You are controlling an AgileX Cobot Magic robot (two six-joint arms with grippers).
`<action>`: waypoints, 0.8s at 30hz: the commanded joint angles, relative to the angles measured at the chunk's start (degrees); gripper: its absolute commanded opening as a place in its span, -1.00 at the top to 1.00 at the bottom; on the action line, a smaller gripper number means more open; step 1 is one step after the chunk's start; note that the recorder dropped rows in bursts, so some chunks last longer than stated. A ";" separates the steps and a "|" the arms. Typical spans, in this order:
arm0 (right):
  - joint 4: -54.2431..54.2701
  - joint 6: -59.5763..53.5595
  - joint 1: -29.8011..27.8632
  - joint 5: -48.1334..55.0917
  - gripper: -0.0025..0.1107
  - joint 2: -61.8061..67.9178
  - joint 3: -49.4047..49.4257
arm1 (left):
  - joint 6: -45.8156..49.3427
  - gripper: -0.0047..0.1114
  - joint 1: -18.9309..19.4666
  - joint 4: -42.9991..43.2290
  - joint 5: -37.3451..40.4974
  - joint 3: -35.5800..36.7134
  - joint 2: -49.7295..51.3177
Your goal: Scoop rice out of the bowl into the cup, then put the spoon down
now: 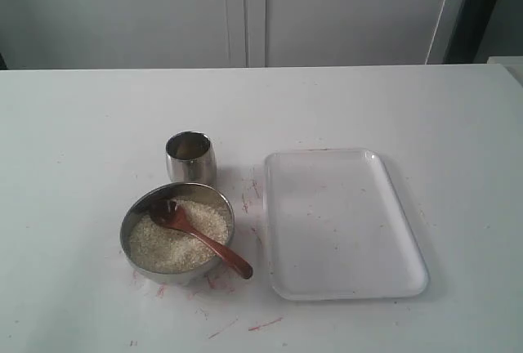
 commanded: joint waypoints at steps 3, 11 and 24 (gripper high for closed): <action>1.61 -14.02 -0.16 13.66 0.96 8.07 -12.08 | -0.08 0.67 -0.23 -0.31 -0.31 -0.41 -0.08; 15.35 -37.43 0.08 28.57 0.96 24.69 -24.30 | -0.08 0.67 -0.23 -0.31 -0.31 -0.41 -0.08; 24.10 -41.67 9.99 40.31 0.96 48.40 -42.98 | -0.08 0.67 -0.23 -0.31 -0.31 -0.41 -0.08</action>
